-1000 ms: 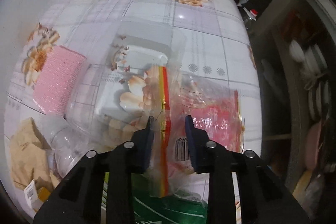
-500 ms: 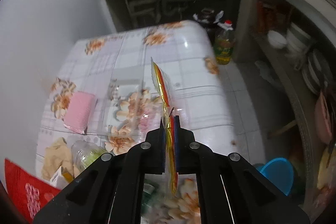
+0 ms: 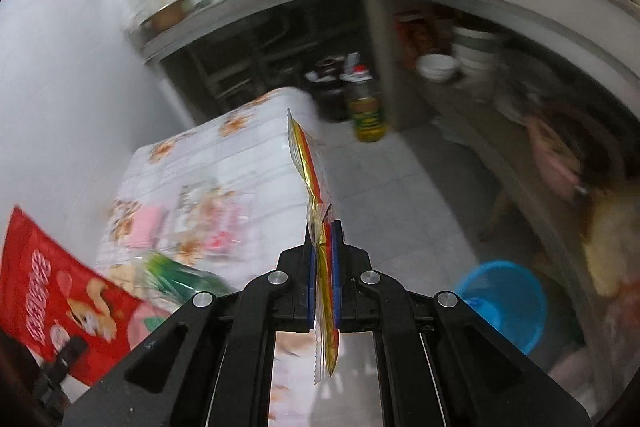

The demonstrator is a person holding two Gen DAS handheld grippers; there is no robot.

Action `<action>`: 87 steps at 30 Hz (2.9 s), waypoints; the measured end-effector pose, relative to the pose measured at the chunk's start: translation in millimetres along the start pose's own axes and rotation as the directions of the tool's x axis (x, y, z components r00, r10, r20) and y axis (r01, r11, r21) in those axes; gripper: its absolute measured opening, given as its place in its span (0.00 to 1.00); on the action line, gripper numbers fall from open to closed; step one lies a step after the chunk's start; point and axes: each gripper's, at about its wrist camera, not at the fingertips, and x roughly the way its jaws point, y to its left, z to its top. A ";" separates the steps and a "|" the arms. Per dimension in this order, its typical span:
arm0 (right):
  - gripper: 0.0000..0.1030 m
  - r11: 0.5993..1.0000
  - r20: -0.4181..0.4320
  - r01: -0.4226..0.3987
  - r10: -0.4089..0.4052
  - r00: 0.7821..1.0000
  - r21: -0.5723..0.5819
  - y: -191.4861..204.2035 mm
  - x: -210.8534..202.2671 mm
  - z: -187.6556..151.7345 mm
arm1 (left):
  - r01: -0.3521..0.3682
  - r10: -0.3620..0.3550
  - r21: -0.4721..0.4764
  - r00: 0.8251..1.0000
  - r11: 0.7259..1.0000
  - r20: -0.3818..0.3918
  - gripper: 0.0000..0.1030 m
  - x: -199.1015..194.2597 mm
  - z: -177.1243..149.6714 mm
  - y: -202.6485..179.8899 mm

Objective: Collect trash
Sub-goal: 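Carry both bags to the blue wastebasket and release them inside, then return to the table and grasp the green plastic bottle with the right tool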

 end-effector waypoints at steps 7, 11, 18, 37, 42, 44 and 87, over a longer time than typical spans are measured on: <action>0.05 0.975 0.003 0.158 -0.160 0.987 0.159 -97.6 -26.2 -43.6 | 0.170 -0.149 0.081 0.965 0.982 -0.214 0.00 110.2 20.7 -78.5; 0.05 0.944 -0.042 0.225 -0.221 0.974 0.241 -146.1 -14.9 -71.0 | 0.216 -0.145 0.139 0.906 0.966 -0.398 0.00 206.9 7.9 -132.0; 0.05 0.892 -0.152 0.298 -0.260 0.954 0.341 -219.4 39.9 -118.4 | 0.213 -0.029 0.230 0.791 0.950 -0.611 0.00 342.5 -47.2 -186.6; 0.63 0.804 -0.214 0.364 -0.297 0.931 0.470 -307.0 125.5 -168.1 | 0.150 0.083 0.281 0.734 0.948 -0.674 0.60 461.0 -89.9 -219.2; 0.63 0.816 -0.219 0.373 -0.305 0.927 0.441 -297.7 114.5 -173.8 | 0.156 0.060 0.277 0.768 0.948 -0.638 0.60 424.0 -74.6 -215.3; 0.63 0.816 -0.213 0.370 -0.305 0.928 0.444 -292.1 104.4 -175.0 | 0.165 0.039 0.266 0.780 0.950 -0.625 0.60 406.5 -63.3 -215.7; 0.86 0.534 -0.212 -0.236 0.107 0.971 -0.812 251.8 143.5 -63.7 | -0.214 0.208 -0.141 0.976 0.966 -0.062 0.61 -67.9 -48.9 86.6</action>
